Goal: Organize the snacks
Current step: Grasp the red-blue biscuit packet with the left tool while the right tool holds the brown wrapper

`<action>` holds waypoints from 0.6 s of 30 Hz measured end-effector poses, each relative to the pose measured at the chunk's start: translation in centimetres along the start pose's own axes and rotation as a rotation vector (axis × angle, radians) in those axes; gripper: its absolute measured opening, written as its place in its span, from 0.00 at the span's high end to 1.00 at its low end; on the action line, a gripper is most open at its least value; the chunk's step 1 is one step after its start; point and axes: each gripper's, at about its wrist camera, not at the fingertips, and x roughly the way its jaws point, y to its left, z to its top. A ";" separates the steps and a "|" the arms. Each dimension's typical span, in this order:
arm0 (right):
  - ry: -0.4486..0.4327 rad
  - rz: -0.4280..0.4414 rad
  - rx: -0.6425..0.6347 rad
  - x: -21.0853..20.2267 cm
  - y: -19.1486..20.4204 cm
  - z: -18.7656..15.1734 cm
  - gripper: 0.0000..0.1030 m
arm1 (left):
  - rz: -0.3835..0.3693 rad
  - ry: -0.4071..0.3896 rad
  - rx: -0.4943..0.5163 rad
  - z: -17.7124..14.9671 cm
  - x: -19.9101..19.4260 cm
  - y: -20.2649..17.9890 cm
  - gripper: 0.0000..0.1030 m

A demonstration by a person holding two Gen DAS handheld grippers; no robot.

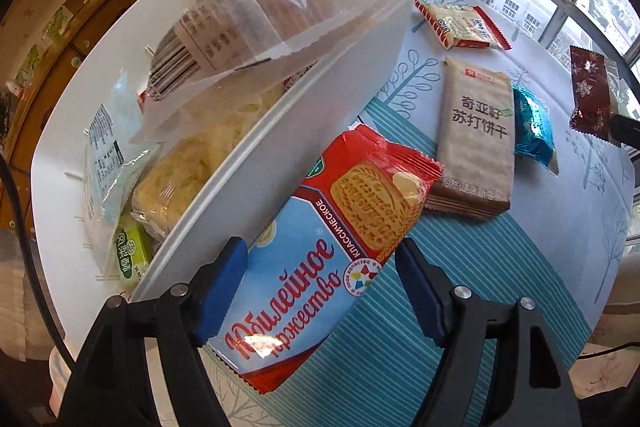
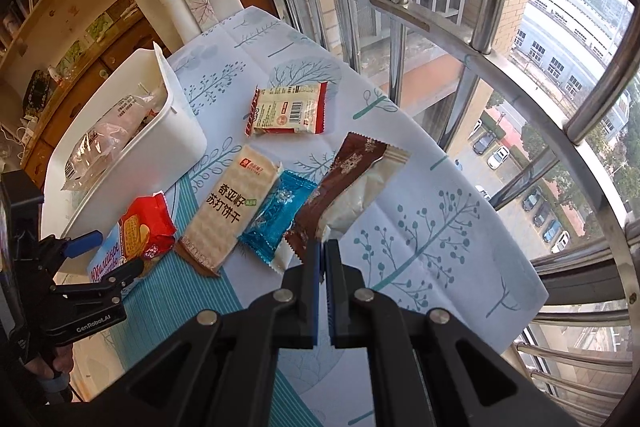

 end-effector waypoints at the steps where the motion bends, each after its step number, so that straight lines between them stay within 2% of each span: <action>1: 0.001 0.002 -0.003 0.1 0.0 0.3 0.98 | -0.004 0.005 -0.003 0.1 0.2 0.0 0.24; 3: 0.003 0.005 -0.008 0.3 -0.1 0.6 0.98 | -0.002 0.010 -0.004 0.2 0.4 -0.3 0.21; 9: 0.000 0.000 -0.025 0.9 -0.4 2.2 0.98 | 0.026 0.025 0.047 0.5 1.5 -2.6 0.02; 16: -0.013 -0.007 -0.022 0.7 -1.3 3.4 0.98 | 0.085 0.046 0.106 0.7 3.1 -4.0 0.00; 18: -0.016 -0.009 -0.024 0.7 -1.4 3.6 0.98 | 0.077 0.028 0.120 0.8 3.2 -4.6 0.01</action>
